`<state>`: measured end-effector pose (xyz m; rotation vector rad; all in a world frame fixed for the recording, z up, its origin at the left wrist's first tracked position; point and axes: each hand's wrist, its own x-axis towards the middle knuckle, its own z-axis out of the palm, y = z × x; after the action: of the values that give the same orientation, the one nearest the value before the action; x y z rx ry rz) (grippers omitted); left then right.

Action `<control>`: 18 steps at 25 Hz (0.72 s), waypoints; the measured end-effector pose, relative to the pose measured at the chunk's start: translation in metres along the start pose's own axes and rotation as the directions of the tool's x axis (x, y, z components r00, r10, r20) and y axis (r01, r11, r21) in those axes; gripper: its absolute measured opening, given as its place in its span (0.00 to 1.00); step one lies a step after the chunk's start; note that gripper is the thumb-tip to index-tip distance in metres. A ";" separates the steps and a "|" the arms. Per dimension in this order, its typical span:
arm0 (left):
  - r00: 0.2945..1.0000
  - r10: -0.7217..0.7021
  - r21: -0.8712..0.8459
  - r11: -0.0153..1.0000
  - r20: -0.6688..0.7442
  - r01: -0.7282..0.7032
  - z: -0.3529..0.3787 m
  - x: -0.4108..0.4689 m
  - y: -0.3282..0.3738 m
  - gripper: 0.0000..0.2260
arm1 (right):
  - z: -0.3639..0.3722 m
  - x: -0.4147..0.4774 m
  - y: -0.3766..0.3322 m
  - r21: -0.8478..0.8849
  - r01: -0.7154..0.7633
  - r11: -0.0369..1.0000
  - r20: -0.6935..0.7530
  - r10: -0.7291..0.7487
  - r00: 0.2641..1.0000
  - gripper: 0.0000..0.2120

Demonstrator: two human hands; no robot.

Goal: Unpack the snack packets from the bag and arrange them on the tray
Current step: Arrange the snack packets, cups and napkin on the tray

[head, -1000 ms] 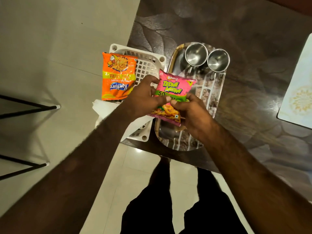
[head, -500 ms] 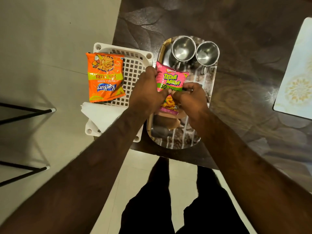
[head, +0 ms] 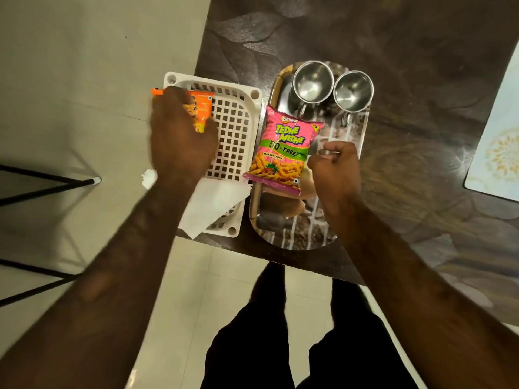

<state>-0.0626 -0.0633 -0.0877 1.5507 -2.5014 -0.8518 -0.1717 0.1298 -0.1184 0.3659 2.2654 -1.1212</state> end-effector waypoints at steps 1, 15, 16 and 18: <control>0.996 -0.062 0.086 0.994 -0.070 0.068 -0.012 0.009 -0.016 0.24 | 0.001 -0.004 0.001 -0.002 0.004 1.000 -0.001 -0.004 1.000 0.12; 0.937 -0.265 -0.198 0.929 0.229 0.312 -0.022 0.034 -0.046 0.15 | 0.001 -0.036 -0.019 0.016 0.204 0.979 0.194 -0.203 0.960 0.13; 0.929 -0.259 -0.292 0.896 0.264 0.333 -0.027 0.033 -0.042 0.15 | 0.003 -0.039 -0.024 0.019 0.232 0.973 0.228 -0.230 0.946 0.13; 0.909 -0.255 -0.470 0.791 0.329 0.392 -0.032 0.025 -0.030 0.14 | 0.006 -0.043 -0.033 0.087 0.220 0.972 0.341 -0.237 0.910 0.10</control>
<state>-0.0392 -0.1081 -0.0809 1.7620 -1.8776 -1.7127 -0.1508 0.1054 -0.0740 -0.0839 2.0016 -1.2472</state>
